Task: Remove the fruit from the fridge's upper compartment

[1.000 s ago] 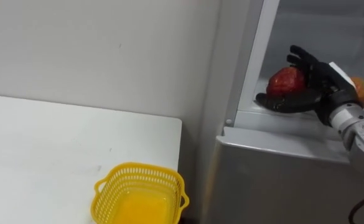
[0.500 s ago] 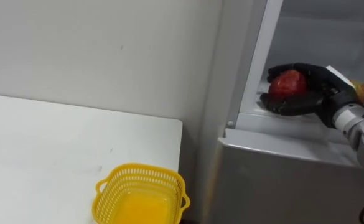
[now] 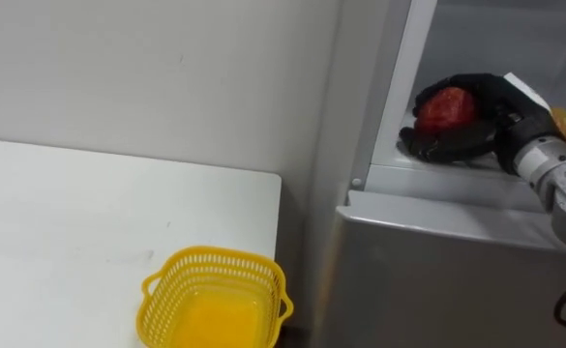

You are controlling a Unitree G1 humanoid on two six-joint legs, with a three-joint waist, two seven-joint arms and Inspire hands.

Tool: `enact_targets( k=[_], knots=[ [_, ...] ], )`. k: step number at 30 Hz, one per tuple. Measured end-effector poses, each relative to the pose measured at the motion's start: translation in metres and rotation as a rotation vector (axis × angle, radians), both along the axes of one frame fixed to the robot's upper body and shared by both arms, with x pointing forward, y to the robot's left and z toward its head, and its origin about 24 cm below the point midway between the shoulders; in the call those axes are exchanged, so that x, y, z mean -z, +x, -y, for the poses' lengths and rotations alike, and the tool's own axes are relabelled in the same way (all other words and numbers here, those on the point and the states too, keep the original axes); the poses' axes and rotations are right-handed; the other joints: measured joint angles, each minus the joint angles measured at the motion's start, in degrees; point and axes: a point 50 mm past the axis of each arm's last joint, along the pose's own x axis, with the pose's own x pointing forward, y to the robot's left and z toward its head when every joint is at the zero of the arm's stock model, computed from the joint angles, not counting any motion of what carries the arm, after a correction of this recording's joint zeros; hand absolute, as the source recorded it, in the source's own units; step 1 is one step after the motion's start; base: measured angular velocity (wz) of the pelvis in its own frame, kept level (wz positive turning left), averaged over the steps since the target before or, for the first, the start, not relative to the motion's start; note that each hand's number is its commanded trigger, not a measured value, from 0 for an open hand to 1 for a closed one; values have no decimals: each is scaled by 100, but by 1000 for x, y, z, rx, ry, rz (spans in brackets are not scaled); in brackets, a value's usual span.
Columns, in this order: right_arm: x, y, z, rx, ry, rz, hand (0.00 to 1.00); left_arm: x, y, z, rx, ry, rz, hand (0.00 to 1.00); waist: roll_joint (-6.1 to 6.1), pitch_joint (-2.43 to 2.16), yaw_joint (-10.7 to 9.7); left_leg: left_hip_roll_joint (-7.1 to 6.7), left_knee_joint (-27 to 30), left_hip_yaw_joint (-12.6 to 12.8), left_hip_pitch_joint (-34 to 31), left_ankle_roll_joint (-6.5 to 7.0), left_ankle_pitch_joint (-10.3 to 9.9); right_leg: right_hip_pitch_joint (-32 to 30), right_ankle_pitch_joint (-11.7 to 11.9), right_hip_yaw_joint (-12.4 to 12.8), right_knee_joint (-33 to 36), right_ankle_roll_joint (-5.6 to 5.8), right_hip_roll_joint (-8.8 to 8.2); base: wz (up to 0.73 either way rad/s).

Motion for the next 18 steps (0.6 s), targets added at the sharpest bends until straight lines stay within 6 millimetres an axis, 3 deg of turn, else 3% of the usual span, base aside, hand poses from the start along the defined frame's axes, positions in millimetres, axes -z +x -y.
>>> enact_targets(
  k=[4, 10, 13, 18],
  knots=[
    [-9, -10, -11, 3, -60, 88, 100, -1, 8, 0, 10, 12, 40, 0, 41, -15, -6, 0, 64, 14, -45, 0, 0, -13, 1, 6, -4, 1, -8, 2],
    [-18, -20, -22, 25, -76, 192, 100, -1, 15, 5, -3, 5, 95, 0, 199, -19, -43, 4, 26, 41, -37, 0, 0, -32, 1, 32, -7, 2, -35, -2],
    [-22, -34, -30, 30, -101, 274, 100, 0, 12, 7, -9, 11, 97, 0, 247, -41, -35, 12, -58, 120, 26, 1, 11, -47, 1, 122, -2, 2, -32, -15],
    [-27, -50, -46, 24, -53, 382, 100, 1, 4, 8, -21, 26, 89, 0, 271, -35, -121, 12, -126, 176, 122, 1, 11, -14, 2, 158, 0, 4, -15, -6]
  ],
)
